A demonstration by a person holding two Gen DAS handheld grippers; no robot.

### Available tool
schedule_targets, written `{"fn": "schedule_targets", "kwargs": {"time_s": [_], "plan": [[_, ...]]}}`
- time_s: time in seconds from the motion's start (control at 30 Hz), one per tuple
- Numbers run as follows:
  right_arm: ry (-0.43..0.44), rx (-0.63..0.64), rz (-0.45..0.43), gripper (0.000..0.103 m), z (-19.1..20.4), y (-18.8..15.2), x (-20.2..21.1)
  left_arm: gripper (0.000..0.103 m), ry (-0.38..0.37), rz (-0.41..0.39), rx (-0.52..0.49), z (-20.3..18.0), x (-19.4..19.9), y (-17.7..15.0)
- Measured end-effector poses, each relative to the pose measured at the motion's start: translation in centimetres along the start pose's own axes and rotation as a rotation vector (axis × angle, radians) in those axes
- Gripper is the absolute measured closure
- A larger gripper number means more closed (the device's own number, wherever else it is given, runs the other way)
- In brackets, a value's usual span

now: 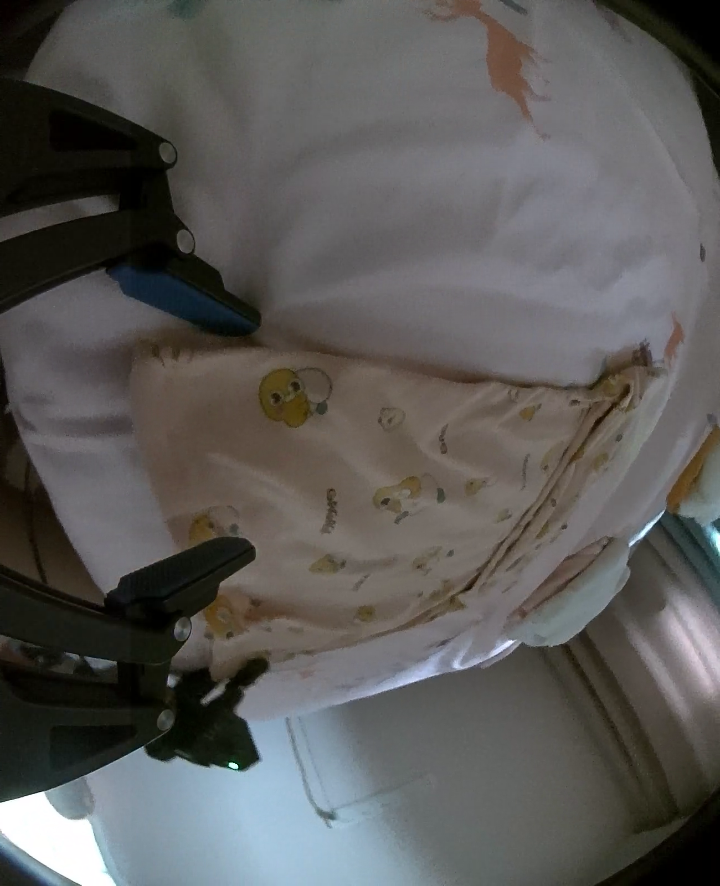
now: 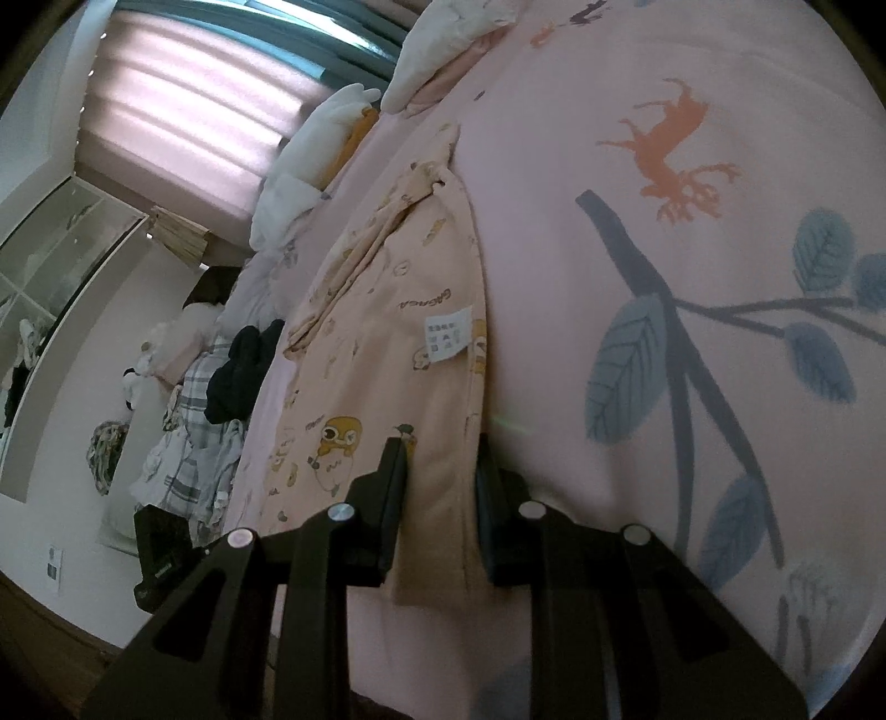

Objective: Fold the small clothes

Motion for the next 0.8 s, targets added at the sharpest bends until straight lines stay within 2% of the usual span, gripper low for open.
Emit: {"fn": "schedule_targets", "kwargs": {"time_s": [0.2,0.37,0.43,0.47,0.53,0.67,0.8], "plan": [[-0.003,-0.001,-0.001,0.081,0.0,0.0,-0.1,0.030,-0.101,0.034,0.039,-1.1,-1.0,0.4],[-0.003,-0.001,0.000,0.081,0.0,-0.3,0.0,0.032,-0.124,0.039,0.059,-1.9,-1.6,0.6],[0.010,-0.016,0.007,0.081,0.1,-0.4,0.1,0.049,-0.133,0.050,0.071,-1.4,-1.3,0.4],[0.021,-0.025,0.012,0.081,0.1,-0.5,0.1,0.053,-0.130,0.057,0.077,-1.0,-1.2,0.1],[0.033,-0.032,0.035,0.081,0.1,-1.0,0.4,0.067,-0.129,0.077,0.090,0.0,-0.9,-0.5],[0.029,-0.019,0.071,0.081,0.2,-1.9,0.8,0.071,-0.197,0.110,0.164,1.5,-0.3,-1.4],[0.018,-0.051,0.068,0.092,-0.4,-2.3,1.1,0.084,-0.191,0.119,0.202,2.2,-0.2,-1.8]]}}
Point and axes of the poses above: each gripper's, at about its wrist camera, not at the fingertips, and x roughly against the way its jaws point, z to its left, y to its top, the point moved 6 cm from there along -x, roughly the way its jaws point, and after that the axes turned 6 degrees about y, right-handed, at the moved point
